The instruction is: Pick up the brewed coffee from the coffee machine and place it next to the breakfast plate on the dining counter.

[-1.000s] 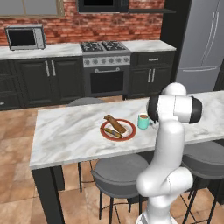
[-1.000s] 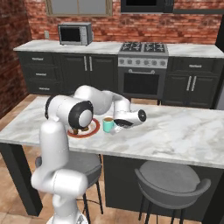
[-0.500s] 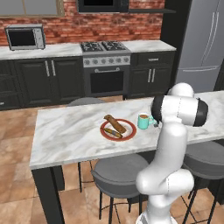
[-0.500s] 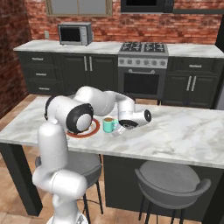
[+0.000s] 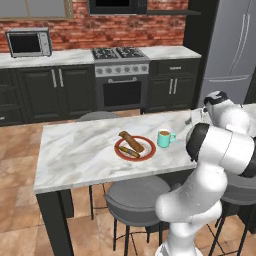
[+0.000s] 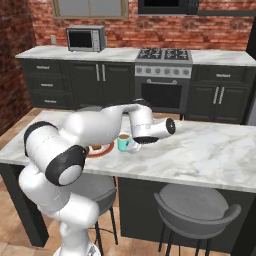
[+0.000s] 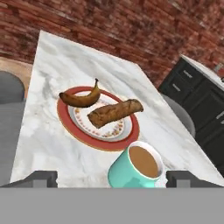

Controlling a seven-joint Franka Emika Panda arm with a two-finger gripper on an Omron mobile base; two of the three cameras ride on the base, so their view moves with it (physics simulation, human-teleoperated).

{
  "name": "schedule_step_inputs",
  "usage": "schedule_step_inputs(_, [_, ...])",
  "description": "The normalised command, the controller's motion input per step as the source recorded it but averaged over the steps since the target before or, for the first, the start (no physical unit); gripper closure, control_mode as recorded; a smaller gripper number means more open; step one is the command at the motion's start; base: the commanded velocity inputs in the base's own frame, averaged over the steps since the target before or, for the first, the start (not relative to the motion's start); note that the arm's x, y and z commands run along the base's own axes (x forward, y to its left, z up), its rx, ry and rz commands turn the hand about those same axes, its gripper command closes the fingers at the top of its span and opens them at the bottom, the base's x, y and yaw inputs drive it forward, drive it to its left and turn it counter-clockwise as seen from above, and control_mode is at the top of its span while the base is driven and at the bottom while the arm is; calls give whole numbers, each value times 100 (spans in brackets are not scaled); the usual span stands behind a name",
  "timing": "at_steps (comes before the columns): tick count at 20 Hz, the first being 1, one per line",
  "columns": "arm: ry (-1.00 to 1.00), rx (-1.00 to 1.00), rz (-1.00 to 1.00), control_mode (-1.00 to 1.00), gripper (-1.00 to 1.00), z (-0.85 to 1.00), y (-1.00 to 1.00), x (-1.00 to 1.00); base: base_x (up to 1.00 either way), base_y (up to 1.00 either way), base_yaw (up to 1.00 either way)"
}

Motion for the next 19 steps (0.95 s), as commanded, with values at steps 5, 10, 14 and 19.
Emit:
schedule_step_inputs(5, [-29, -22, 1, -100, -100, 75, 25, -100, 0, 0, 0])
schedule_step_inputs(10, [-17, -17, 2, -100, -100, 81, 0, -78, 0, 0, 0])
schedule_step_inputs(14, [-3, -2, 8, -100, -100, 4, -34, -74, 0, 0, 0])
schedule_step_inputs(19, [0, 0, 3, -100, -100, 0, -53, -57, 0, 0, 0])
